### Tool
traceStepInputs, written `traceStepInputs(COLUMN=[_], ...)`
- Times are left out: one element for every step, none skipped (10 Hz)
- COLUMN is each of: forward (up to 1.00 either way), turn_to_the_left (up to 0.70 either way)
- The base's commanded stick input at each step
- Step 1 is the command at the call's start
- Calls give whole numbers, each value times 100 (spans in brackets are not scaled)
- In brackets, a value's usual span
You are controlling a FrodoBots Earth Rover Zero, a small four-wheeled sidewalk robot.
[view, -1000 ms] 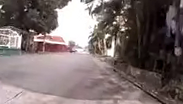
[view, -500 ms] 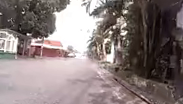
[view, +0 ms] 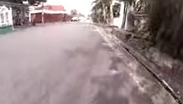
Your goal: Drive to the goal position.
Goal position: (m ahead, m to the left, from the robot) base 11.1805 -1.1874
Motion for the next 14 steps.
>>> traceStepInputs(forward=[100, 100, 100, 100, 100, 100, 100, 100, 100, 100, 100, 100, 100, 100], turn_to_the_left=[0, 0, 0, 0, 0, 0, 0, 0, 0, 0, 0, 0, 0, 0])
